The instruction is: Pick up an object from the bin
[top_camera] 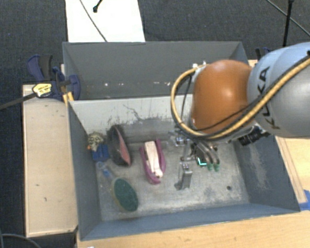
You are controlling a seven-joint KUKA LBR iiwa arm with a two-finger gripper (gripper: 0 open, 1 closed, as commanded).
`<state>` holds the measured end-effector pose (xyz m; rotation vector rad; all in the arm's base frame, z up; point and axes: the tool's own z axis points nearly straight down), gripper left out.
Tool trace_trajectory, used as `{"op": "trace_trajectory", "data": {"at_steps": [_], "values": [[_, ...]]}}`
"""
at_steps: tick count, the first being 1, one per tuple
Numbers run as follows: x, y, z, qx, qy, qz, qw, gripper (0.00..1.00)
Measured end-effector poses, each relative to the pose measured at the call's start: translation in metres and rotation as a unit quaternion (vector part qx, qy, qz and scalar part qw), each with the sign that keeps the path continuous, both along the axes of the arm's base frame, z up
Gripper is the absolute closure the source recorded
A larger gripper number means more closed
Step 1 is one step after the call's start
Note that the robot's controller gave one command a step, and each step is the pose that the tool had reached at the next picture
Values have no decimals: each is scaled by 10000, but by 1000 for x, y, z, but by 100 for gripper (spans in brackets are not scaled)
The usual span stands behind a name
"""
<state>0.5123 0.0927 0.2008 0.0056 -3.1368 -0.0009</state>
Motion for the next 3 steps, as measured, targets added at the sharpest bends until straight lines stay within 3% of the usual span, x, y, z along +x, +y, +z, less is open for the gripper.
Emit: {"op": "trace_trajectory", "data": {"at_steps": [1,2,3], "values": [[22,72,-132,-3,-8,1095,9940,0],[-7,140,-127,-16,-86,4711,8820,0],[-19,160,-123,-53,-157,6006,7994,0]]}}
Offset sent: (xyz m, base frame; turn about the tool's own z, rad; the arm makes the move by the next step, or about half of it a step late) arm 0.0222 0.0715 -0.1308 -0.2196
